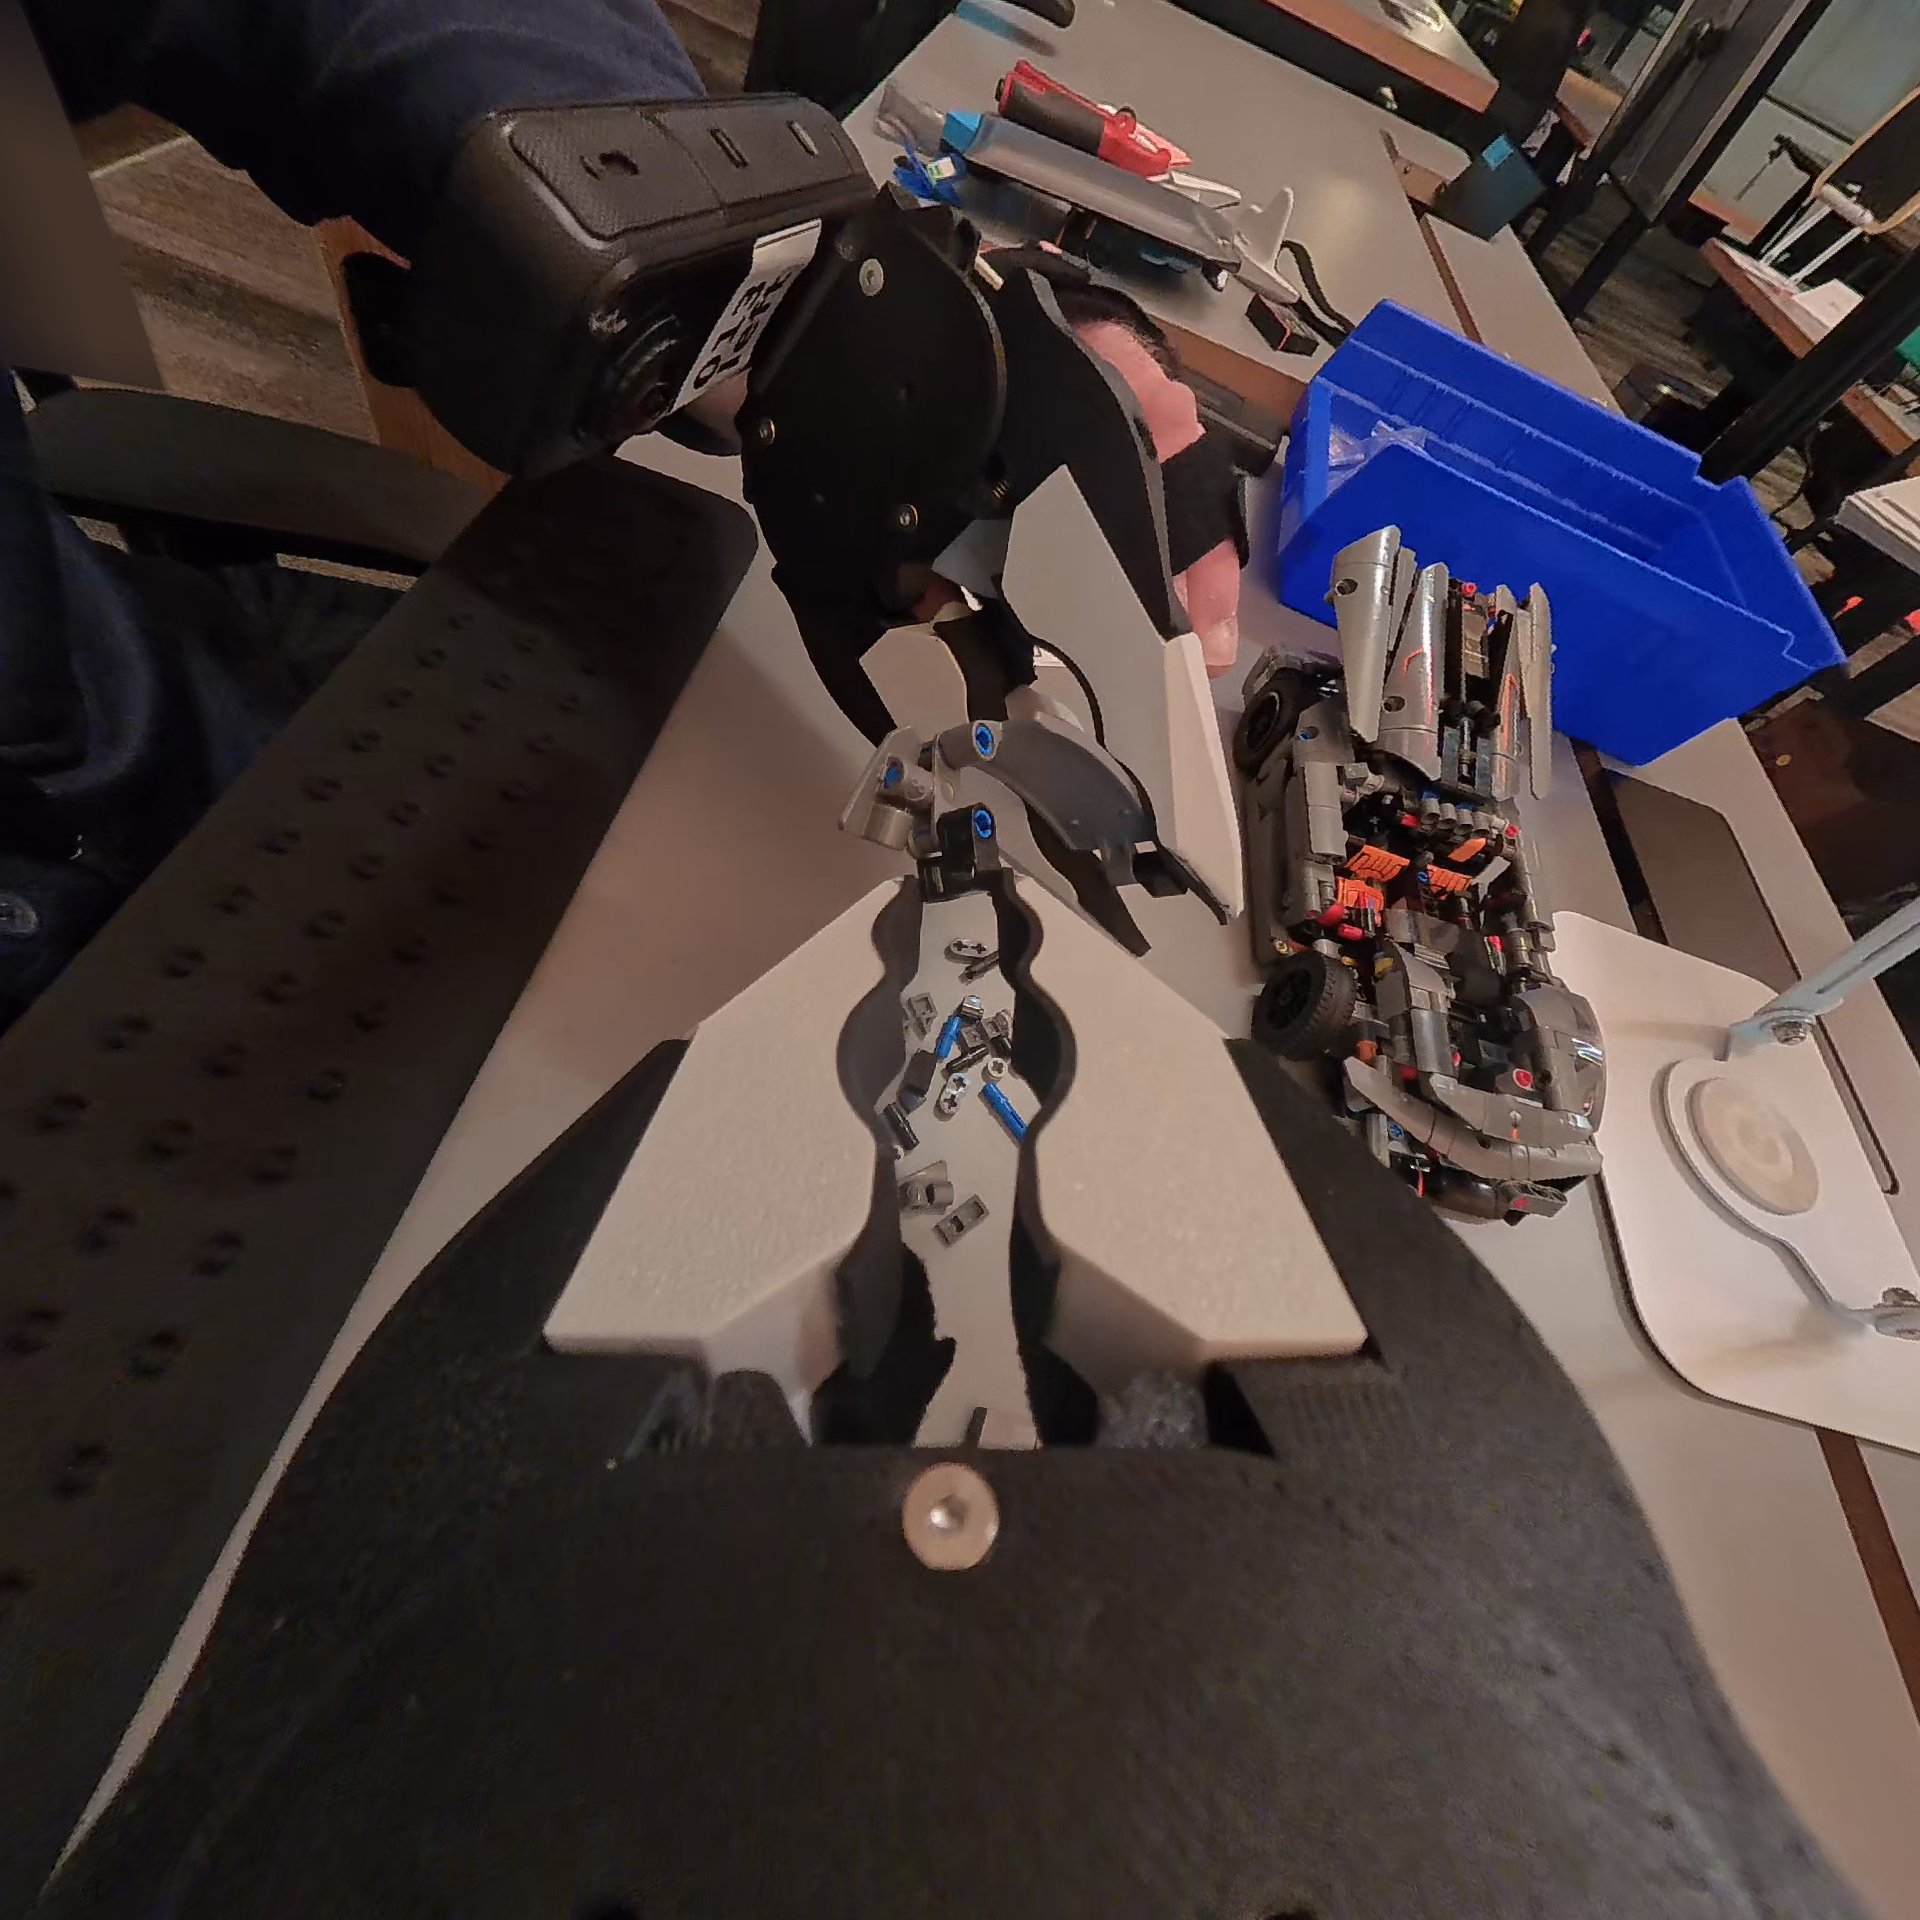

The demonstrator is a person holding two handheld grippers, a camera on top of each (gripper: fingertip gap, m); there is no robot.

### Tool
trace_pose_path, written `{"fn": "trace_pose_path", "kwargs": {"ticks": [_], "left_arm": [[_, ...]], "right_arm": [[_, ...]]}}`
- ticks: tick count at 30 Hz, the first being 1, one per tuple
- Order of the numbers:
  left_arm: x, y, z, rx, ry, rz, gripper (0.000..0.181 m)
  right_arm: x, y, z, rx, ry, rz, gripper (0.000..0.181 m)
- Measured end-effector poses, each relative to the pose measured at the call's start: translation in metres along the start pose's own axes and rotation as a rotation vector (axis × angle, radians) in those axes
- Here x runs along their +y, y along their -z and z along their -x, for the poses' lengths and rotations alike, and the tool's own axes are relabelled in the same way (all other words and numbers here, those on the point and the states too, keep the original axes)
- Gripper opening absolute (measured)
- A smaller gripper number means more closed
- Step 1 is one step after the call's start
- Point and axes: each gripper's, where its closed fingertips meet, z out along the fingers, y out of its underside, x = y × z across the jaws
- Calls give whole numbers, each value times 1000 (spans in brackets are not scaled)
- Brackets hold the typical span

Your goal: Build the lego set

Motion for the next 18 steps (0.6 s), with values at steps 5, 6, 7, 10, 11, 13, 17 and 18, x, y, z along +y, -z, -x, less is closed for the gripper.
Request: {"fn": "trace_pose_path", "kwargs": {"ticks": [5, 6, 7, 10, 11, 13, 17, 18], "left_arm": [[0, 0, -1, 8, 3, 0, 19], [0, 0, -1, 9, 1, 2, 20], [0, 0, -1, 9, 2, 2, 19], [1, -1, -2, 16, 8, 1, 19], [1, -1, -3, 19, 13, -1, 20], [0, -1, -4, 32, 31, -8, 20], [0, -1, -6, 46, 34, -4, 19], [0, -2, -7, 50, 35, -3, 19]], "right_arm": [[0, 1, 0, -2, 5, 5, 12], [1, 1, 0, -3, 5, 7, 12], [0, 1, 1, -4, 5, 7, 12], [0, 2, 1, -5, 6, 5, 12], [-1, 2, 1, -5, 7, 2, 12], [-2, 2, 2, -7, 9, -4, 12], [-4, 1, 4, -11, 17, -9, 13], [-5, 1, 6, -12, 21, -11, 13]]}}
